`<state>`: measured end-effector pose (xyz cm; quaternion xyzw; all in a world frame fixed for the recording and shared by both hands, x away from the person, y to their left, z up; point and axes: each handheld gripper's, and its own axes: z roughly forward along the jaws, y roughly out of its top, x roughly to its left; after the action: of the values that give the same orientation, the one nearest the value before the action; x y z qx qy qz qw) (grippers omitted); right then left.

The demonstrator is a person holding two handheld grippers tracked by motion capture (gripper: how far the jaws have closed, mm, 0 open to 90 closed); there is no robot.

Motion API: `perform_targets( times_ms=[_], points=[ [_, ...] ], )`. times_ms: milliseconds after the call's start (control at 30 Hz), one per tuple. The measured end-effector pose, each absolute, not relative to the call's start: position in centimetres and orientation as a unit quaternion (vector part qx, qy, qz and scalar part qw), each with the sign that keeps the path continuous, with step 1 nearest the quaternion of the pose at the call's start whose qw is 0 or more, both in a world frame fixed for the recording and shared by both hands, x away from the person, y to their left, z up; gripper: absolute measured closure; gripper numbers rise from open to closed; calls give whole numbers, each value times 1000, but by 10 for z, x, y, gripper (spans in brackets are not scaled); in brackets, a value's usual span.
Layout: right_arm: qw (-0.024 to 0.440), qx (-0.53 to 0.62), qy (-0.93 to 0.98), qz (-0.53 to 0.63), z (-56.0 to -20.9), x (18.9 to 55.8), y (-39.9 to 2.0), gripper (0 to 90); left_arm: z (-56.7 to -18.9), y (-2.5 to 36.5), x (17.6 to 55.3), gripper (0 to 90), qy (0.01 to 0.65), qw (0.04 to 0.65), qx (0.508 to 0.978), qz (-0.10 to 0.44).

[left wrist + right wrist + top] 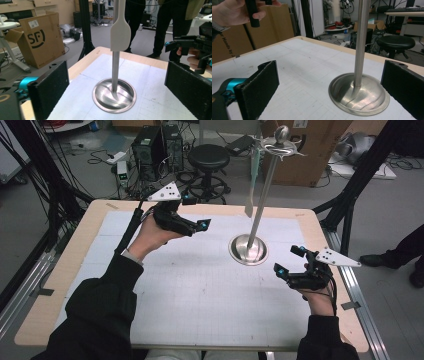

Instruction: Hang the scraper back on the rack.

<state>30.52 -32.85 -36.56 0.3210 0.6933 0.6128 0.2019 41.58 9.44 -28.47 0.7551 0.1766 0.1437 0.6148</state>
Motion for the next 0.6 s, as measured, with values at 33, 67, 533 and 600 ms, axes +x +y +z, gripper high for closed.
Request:
perform_targets(
  times_ms=[33, 67, 533, 600],
  points=[
    [201, 322, 693, 613, -366, 305, -328, 7, -287, 96, 416, 52, 180, 615, 754, 143],
    [202, 321, 694, 612, -366, 306, -328, 7, -289, 99, 416, 30, 182, 614, 755, 142],
    [202, 323, 698, 606, -367, 305, -326, 7, -314, 136, 404, 16, 197, 607, 754, 154],
    [201, 324, 699, 606, -367, 305, -325, 7, -318, 142, 402, 16, 200, 603, 756, 157]
  ],
)
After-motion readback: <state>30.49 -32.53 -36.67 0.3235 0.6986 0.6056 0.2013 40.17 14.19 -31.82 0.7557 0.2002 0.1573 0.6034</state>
